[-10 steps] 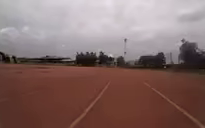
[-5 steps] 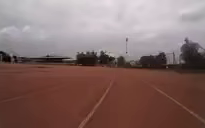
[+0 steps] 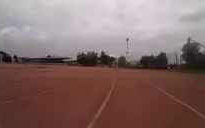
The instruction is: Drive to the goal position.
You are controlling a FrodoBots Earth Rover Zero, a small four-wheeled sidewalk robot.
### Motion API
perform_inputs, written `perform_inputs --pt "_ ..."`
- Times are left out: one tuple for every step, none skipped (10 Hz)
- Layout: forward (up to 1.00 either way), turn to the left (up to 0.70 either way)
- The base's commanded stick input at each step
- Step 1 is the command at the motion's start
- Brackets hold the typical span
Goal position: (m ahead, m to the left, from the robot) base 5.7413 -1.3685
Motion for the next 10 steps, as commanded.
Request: perform_inputs --pt "0.70 0.00" --pt "0.70 0.00" --pt "0.70 0.00" --pt "0.70 0.00" --pt "0.70 0.00" --pt "0.70 0.00" --pt "0.70 0.00" --pt "0.70 0.00" --pt "0.70 0.00" --pt "0.70 0.00"
